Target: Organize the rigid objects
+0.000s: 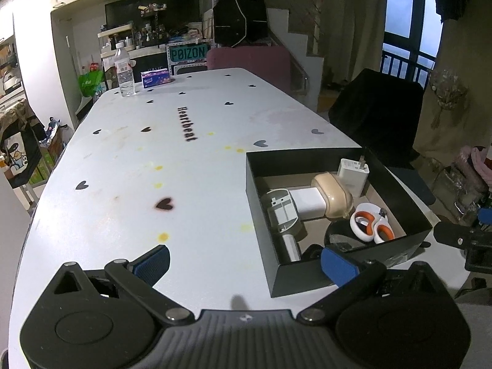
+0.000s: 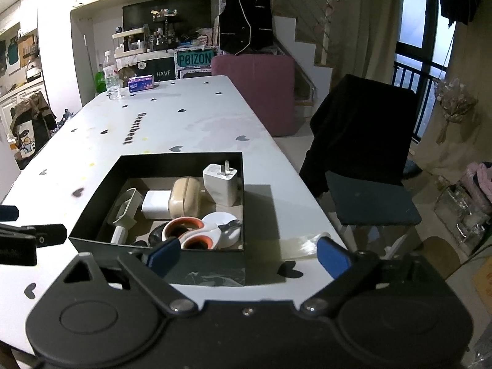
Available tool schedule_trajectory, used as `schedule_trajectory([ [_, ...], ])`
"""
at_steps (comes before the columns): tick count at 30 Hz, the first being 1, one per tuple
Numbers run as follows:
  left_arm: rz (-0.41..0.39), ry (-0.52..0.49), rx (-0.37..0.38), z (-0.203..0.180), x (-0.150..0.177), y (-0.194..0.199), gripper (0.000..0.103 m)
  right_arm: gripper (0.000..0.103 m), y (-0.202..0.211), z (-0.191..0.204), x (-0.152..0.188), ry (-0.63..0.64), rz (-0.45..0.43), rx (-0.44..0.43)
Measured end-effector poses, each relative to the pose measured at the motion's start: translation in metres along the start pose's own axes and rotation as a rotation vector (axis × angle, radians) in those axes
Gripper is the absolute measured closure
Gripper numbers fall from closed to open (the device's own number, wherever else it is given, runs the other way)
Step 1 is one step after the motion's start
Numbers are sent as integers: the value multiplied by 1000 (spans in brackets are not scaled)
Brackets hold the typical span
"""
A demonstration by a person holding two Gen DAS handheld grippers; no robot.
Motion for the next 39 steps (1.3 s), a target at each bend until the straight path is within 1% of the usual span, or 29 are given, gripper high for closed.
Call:
schedule_trajectory([
  [9,8,-10,1,-3,2,-3,0,8,0,1,1,4,6,-5],
  [22,12,-14,0,-3,4,-4,0,3,0,-1,1,-11,12,-17],
  [26,12,-13,0,-3,4,-4,0,0,0,-1,1,-18,10,-24],
  [39,12,-13,0,-3,4,-4,0,0,-1,0,2,-25,15,-15],
])
Point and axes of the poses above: each gripper's, at about its wrist camera, not at the fingertips, and y roughly against the way its jaws point, z to its left, x to its underside, the point moved 5 cm from there along -y, roughly the way its jaws point, and after that the axes turned 9 degrees about -x, right-handed, at the moved point
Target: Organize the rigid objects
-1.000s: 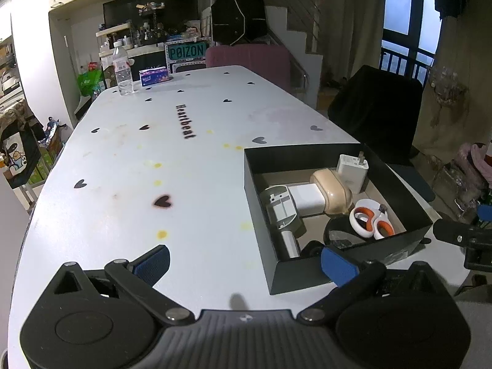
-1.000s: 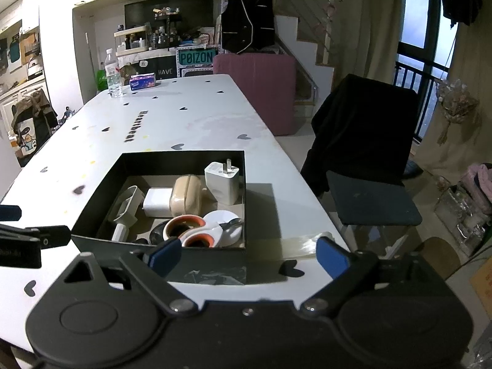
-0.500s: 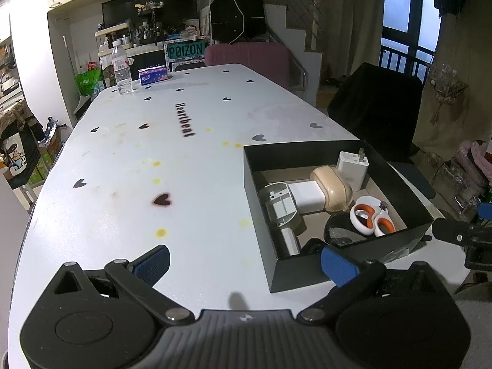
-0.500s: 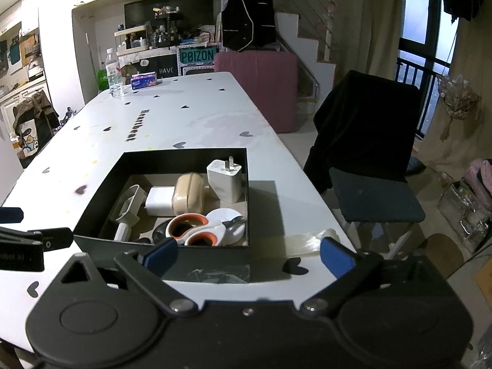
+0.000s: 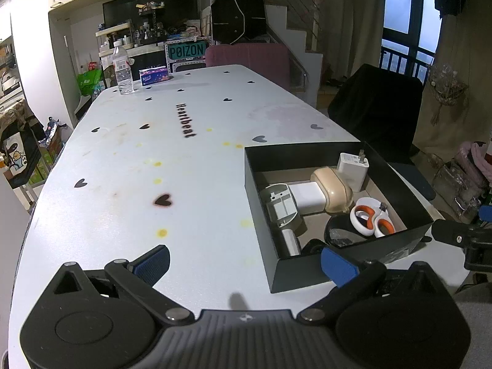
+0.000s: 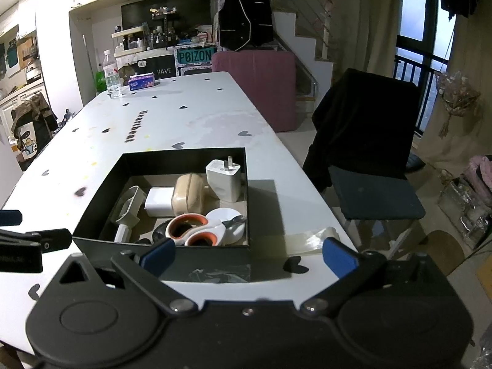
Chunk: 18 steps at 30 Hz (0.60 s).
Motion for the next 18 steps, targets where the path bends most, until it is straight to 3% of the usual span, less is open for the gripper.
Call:
schedule_trajectory([
  [18,-2,-1,1,0,-1,0,0,0,0,-2,1,7,4,7],
])
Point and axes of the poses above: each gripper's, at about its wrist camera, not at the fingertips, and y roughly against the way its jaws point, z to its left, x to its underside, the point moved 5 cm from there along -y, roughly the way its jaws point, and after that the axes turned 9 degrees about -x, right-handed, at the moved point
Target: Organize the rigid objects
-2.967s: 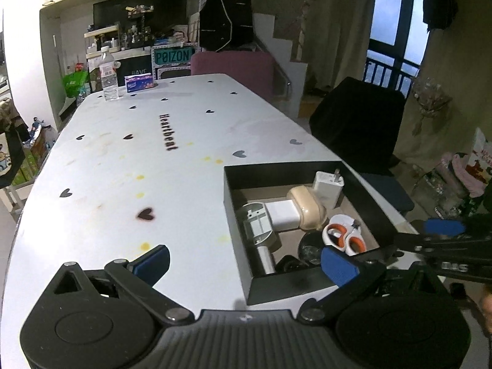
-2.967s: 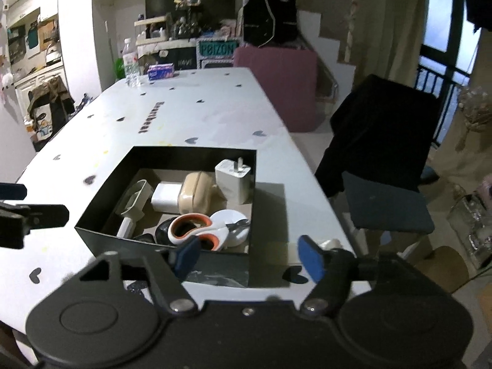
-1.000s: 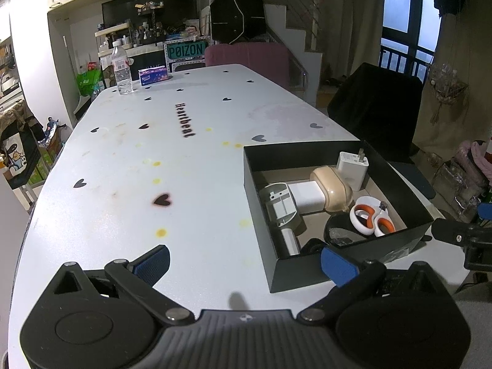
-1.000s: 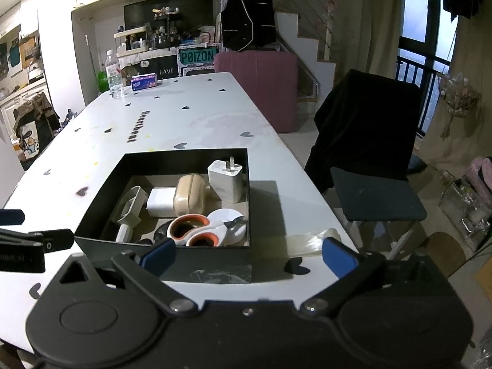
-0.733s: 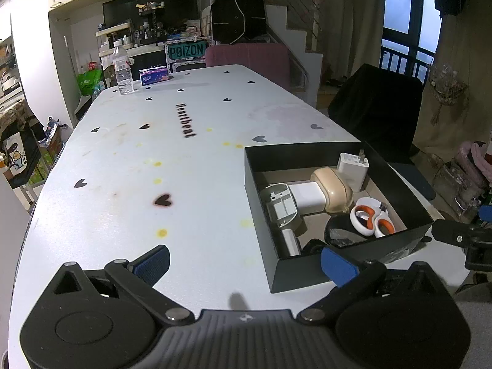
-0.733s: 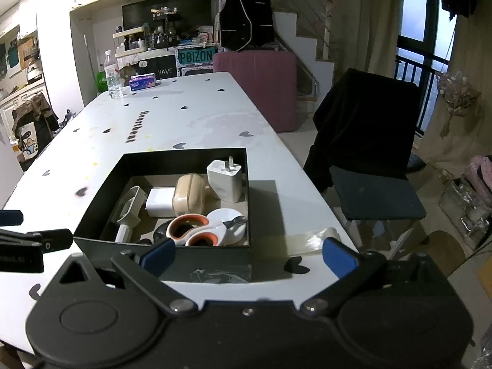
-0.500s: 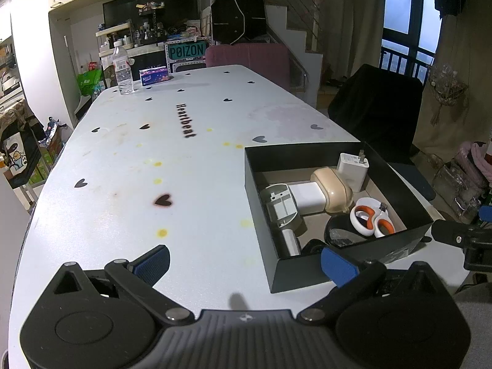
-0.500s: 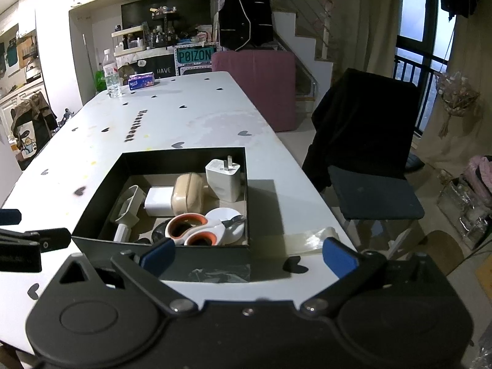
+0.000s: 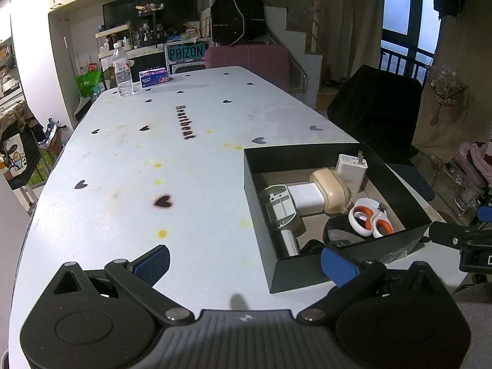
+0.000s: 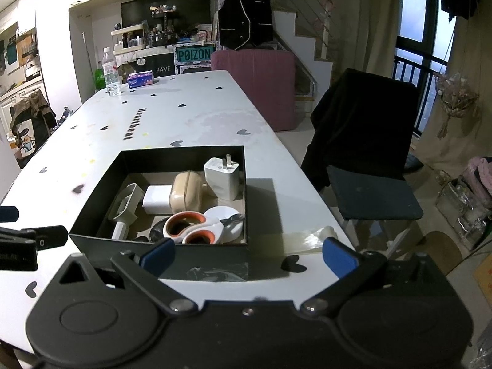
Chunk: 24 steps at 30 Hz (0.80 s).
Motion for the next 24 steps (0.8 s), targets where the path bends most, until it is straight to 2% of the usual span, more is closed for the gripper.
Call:
schedule_trajectory([
  [24,-3,-4,0,0,-1,3,0,0,-1,1,1,-1,4,-5],
])
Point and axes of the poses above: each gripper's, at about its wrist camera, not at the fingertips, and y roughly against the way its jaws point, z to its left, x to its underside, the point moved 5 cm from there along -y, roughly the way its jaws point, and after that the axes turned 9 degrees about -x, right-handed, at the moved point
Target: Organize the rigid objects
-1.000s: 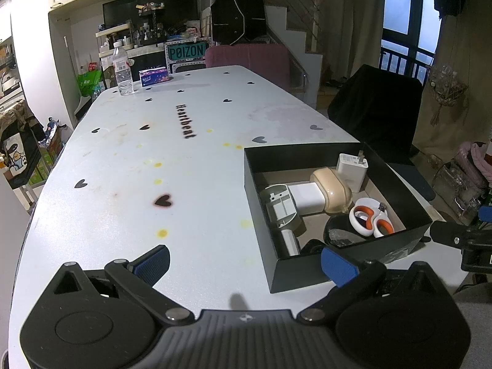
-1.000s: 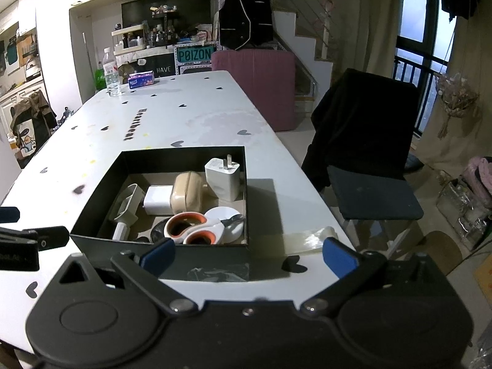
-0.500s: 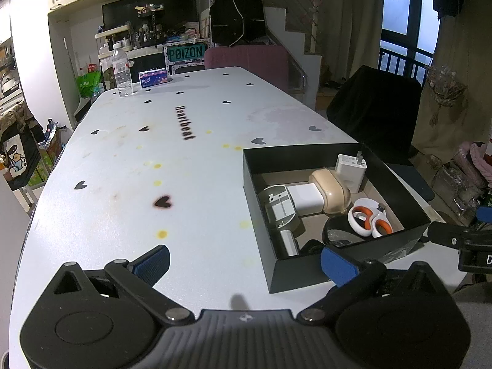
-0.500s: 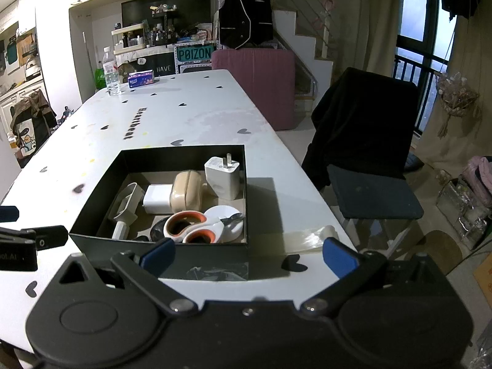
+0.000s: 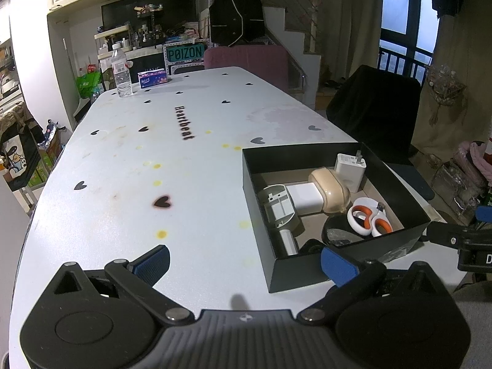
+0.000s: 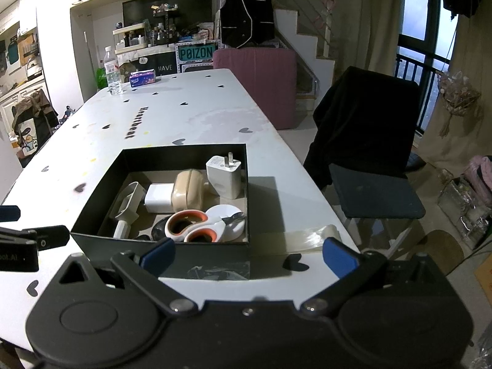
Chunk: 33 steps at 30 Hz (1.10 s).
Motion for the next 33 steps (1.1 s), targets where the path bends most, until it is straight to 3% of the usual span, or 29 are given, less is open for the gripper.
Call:
schedule_trajectory([
  [33,-5,0,0,0,0,3,0,0,-2,5,2,-5,4,-7],
])
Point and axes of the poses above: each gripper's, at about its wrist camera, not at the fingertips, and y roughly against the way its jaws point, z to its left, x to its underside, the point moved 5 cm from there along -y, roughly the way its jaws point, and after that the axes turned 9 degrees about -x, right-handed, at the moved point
